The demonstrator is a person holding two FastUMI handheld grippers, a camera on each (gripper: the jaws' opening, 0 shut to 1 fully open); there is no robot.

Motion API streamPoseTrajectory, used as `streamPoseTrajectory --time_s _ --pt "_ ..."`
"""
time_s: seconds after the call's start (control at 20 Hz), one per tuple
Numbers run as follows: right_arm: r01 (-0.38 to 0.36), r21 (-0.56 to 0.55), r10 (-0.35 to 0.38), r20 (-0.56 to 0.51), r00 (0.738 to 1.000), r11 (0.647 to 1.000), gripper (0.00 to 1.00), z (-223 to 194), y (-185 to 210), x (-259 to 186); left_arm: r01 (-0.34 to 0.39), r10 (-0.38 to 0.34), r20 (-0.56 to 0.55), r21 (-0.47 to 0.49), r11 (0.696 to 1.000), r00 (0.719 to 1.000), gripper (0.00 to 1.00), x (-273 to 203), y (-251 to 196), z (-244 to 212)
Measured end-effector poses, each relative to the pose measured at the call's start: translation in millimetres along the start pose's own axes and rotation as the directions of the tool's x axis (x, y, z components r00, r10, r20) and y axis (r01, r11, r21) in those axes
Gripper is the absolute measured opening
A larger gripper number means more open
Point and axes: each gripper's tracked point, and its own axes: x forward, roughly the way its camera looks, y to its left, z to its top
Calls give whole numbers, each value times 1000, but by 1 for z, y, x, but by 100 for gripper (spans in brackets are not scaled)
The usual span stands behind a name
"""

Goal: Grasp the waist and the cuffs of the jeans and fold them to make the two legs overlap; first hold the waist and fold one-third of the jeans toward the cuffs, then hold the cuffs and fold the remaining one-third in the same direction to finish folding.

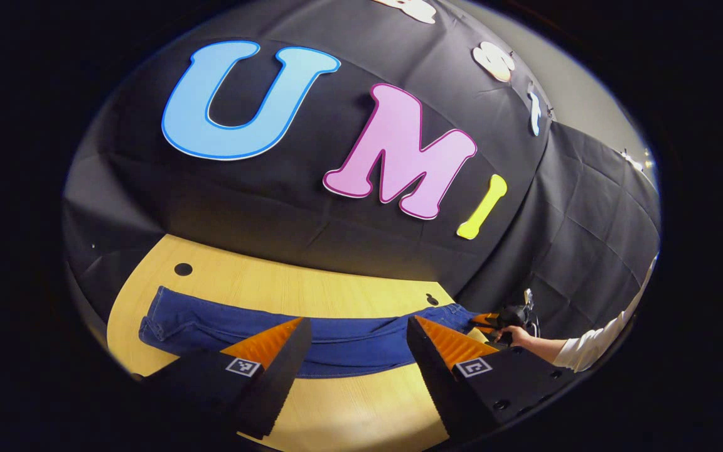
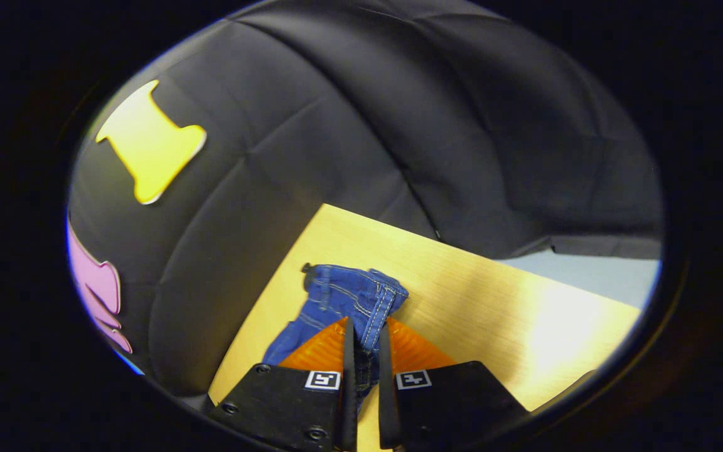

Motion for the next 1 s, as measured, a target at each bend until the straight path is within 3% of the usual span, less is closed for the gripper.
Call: streamPoseTrajectory --time_s 0.15,0.3,0.45,0.65,0.85,1.0 --pt "-90 -113 95 41 995 989 17 2 67 -30 11 -11 4 -21 1000 1000 97 -16 15 -2" --pt "-202 -230 214 30 976 952 17 -24 144 -74 -5 5 -10 -13 1000 1000 96 -33 37 -8" --pt "-317 -336 327 -28 945 887 17 -78 218 -95 -7 7 -7 -12 1000 1000 97 -52 58 -14" --pt "-469 -456 431 -193 882 756 17 -188 293 -126 -52 50 -24 -85 995 998 97 -66 104 -29" --pt "-570 -416 439 -373 818 709 17 -315 305 -120 -76 72 -33 -156 985 997 97 -79 140 -44" --pt "-593 -479 333 -522 785 647 17 -413 275 -113 -132 120 -89 -142 981 989 97 -81 171 -61"
